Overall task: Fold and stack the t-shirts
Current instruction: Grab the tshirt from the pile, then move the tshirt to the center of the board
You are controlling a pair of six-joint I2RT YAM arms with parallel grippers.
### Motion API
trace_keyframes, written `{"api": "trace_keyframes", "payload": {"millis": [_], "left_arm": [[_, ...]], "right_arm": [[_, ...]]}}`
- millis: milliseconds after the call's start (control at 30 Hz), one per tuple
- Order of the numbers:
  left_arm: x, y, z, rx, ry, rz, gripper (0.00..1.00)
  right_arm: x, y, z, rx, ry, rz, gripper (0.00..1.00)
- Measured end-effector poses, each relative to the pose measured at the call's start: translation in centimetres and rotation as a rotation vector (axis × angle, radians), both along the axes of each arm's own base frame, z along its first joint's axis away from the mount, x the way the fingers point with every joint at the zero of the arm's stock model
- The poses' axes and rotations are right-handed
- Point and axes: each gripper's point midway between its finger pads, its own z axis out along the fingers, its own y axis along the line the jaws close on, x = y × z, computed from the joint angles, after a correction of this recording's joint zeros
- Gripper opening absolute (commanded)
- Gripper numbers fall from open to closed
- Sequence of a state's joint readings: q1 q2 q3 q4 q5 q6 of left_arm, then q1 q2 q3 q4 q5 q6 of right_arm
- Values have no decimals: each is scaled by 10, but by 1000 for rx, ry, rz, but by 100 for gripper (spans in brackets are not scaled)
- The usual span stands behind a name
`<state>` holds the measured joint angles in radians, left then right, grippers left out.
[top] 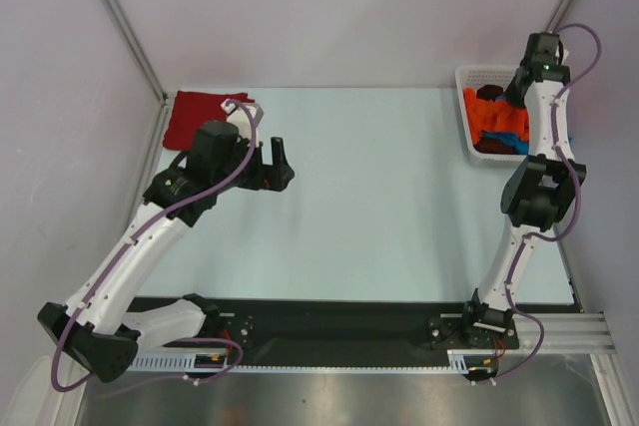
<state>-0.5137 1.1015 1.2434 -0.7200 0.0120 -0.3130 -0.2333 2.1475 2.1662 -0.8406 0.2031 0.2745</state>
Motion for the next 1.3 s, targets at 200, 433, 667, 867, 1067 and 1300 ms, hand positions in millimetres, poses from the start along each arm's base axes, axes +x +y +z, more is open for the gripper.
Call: {"api": "trace_keyframes", "payload": {"millis": [200, 433, 667, 867, 1067, 1300], "left_arm": [[-2, 2, 4, -6, -11, 2, 99], [-9, 7, 16, -27, -53, 5, 99], [-9, 12, 25, -34, -89, 27, 99], [-8, 20, 34, -30, -123, 64, 99], [-7, 37, 65, -33, -204, 143, 98], [-30, 69, 102, -74, -327, 238, 97]], "right_arm": [[24, -1, 109, -58, -269, -6, 0], [1, 36, 267, -21, -688, 88, 0], [-95, 96, 459, 7, -1239, 243, 0], [-193, 149, 559, 81, -1572, 402, 0], [-244, 167, 565, 148, -1582, 456, 0], [-239, 259, 489, 478, -1306, 694, 7]]}}
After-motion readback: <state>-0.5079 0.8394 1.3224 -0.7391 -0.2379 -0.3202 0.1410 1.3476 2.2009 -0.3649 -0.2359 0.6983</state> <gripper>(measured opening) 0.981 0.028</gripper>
